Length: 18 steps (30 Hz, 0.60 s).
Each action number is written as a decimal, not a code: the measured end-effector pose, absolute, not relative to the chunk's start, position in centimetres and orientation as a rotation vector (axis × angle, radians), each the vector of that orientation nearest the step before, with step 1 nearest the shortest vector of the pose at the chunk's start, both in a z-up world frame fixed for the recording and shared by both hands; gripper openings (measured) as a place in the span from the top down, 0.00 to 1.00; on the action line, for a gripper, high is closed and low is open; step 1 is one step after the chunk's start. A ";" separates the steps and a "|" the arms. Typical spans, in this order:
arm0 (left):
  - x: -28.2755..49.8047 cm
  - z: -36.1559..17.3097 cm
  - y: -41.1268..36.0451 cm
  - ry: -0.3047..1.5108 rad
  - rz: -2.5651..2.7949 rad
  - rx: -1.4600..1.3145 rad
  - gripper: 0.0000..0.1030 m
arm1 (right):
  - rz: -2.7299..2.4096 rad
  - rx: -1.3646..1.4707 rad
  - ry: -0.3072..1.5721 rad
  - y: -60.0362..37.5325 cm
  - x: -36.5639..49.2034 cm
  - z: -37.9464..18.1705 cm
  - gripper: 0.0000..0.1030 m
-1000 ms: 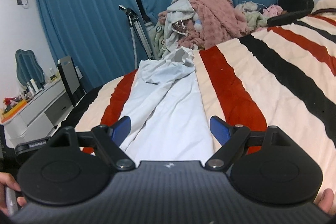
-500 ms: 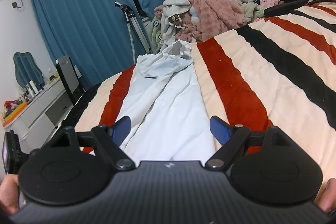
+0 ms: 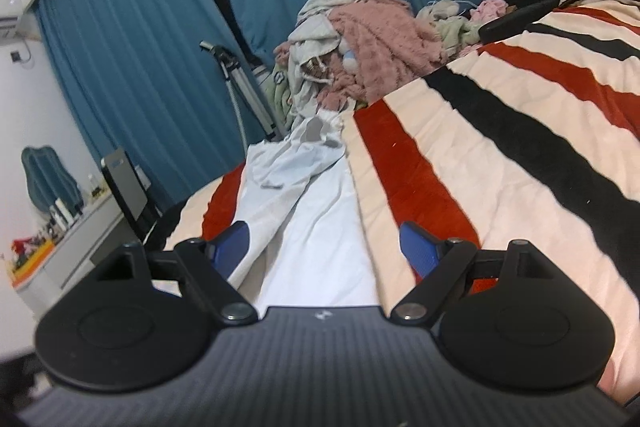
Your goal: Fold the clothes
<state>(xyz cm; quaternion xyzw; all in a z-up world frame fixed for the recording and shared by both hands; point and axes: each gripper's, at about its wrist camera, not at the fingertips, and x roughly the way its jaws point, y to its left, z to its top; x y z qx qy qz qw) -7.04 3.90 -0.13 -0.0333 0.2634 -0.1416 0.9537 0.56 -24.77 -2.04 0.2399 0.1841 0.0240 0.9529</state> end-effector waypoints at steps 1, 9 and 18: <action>-7.4 -0.5 2.7 0.551 -0.320 -0.049 0.95 | 0.046 0.488 0.367 -25.1 0.5 -1.9 0.19; -6.2 -5.1 -2.0 0.778 -0.481 -0.013 0.82 | 0.070 0.547 0.449 -26.9 1.5 -3.0 0.19; -1.9 -3.6 2.2 0.823 -0.467 -0.127 0.25 | 0.123 0.603 0.565 -26.5 3.0 -5.0 0.19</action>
